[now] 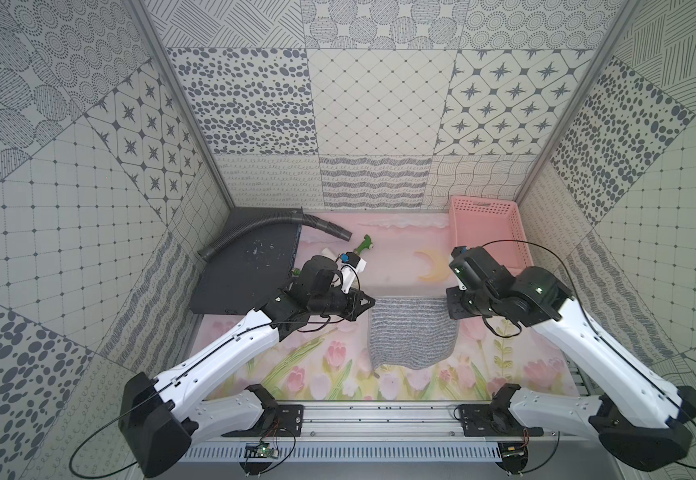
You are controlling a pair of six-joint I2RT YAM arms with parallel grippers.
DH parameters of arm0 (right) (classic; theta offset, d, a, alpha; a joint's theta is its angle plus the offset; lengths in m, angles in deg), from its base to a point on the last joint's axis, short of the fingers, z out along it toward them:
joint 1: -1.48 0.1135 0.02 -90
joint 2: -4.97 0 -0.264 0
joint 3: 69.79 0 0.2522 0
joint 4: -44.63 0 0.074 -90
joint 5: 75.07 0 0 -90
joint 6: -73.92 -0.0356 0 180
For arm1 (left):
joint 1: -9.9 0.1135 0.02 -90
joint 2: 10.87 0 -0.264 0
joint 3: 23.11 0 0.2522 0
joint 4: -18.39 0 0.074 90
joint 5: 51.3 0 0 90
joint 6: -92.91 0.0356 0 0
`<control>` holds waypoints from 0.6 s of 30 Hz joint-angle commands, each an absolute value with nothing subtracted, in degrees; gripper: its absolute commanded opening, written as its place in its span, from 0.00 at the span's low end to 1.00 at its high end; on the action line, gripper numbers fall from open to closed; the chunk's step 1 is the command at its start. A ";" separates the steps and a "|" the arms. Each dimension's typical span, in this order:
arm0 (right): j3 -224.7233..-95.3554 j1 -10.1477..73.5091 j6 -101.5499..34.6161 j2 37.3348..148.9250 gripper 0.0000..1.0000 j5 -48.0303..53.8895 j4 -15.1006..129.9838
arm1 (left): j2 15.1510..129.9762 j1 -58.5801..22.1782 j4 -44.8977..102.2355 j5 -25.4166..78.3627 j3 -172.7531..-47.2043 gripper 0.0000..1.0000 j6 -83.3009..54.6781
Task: Fold the square dishcloth
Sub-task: Flatten out the cleaning item at the center of the board.
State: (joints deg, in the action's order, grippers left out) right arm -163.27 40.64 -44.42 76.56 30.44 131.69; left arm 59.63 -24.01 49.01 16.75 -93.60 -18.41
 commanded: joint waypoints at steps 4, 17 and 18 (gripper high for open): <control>-162.22 31.25 -37.37 94.74 0.00 33.47 108.07 | 79.39 -16.27 28.47 15.84 -98.21 0.00 -9.94; -175.07 28.80 -23.40 119.22 0.00 40.32 96.78 | 104.52 -9.59 19.62 9.75 -111.11 0.00 -5.66; -174.90 28.55 -23.38 119.37 0.00 40.34 96.51 | 104.92 -9.41 19.71 10.06 -111.14 0.00 -5.23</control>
